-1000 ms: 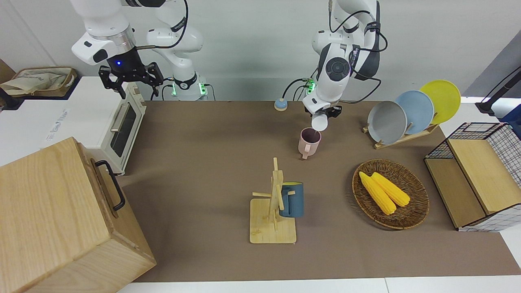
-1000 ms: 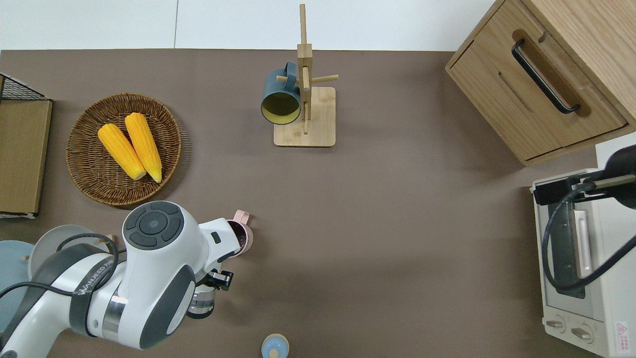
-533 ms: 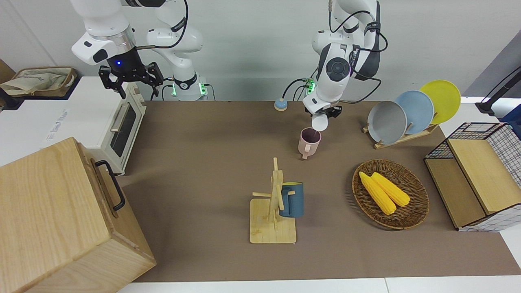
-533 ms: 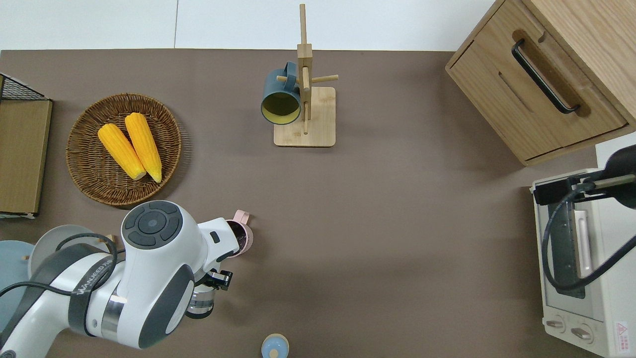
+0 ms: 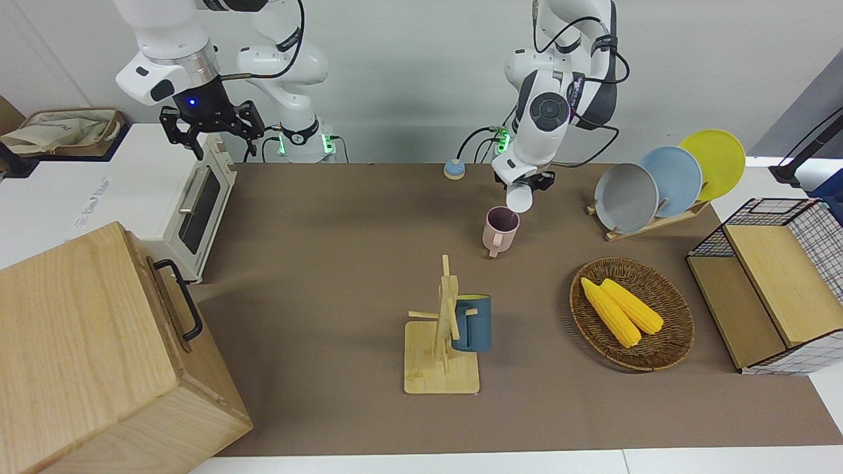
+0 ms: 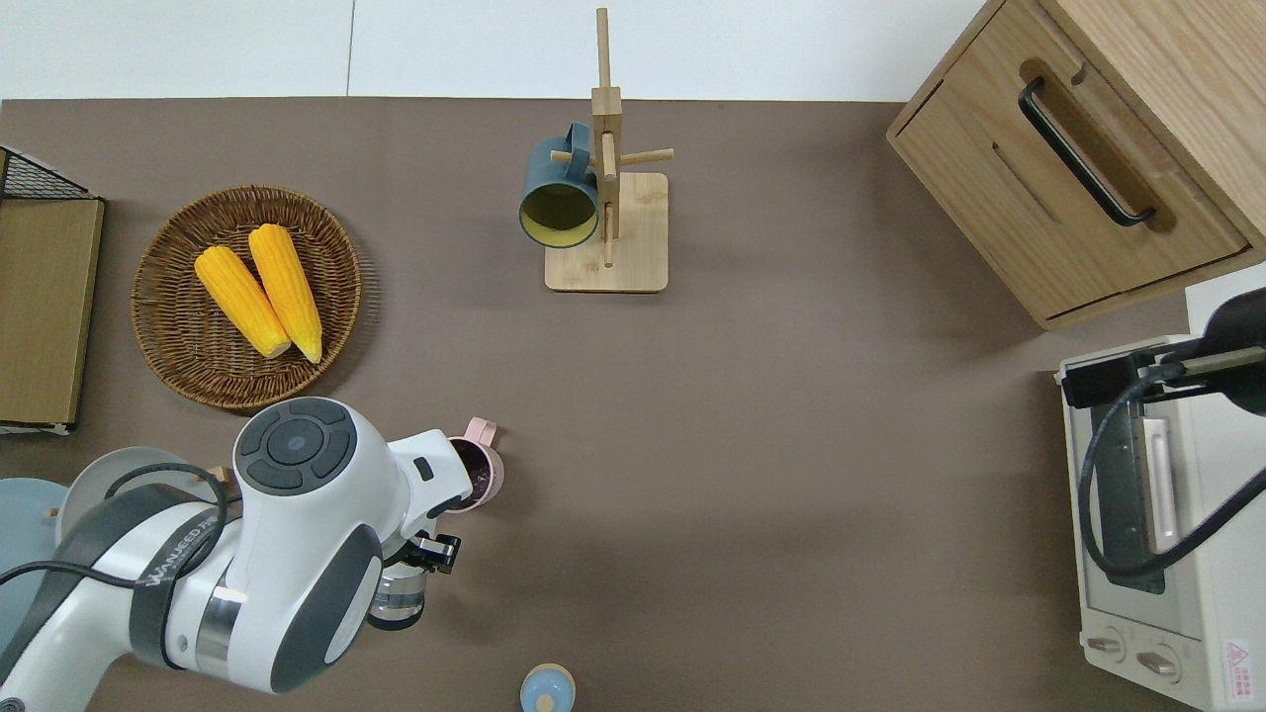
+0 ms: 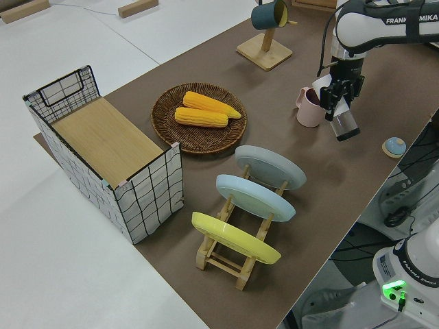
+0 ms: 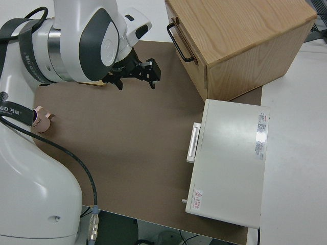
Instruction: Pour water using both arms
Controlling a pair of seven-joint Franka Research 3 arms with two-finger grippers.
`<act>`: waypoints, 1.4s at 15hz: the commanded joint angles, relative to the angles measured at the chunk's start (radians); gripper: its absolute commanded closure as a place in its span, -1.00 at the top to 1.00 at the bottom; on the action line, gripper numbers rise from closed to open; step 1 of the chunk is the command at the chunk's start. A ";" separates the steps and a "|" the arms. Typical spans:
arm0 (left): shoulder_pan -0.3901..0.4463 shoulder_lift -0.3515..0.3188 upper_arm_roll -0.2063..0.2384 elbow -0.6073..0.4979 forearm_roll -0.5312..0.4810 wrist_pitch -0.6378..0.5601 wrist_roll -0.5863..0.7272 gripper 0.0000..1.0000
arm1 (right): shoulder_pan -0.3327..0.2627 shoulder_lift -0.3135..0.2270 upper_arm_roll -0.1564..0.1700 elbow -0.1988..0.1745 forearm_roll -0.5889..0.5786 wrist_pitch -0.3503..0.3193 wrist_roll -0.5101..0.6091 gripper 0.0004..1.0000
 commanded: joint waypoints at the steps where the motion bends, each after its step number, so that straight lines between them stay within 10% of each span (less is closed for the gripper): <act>1: -0.004 -0.073 0.007 -0.051 0.009 0.061 -0.020 -1.00 | -0.005 -0.018 -0.001 -0.020 0.005 0.002 -0.020 0.99; 8: -0.005 -0.192 0.009 -0.191 -0.046 0.231 -0.019 -1.00 | -0.005 -0.018 -0.001 -0.020 0.005 0.002 -0.020 0.99; 21: 0.130 -0.196 0.009 -0.200 -0.075 0.371 -0.033 -1.00 | -0.005 -0.017 -0.001 -0.020 0.005 0.002 -0.020 0.99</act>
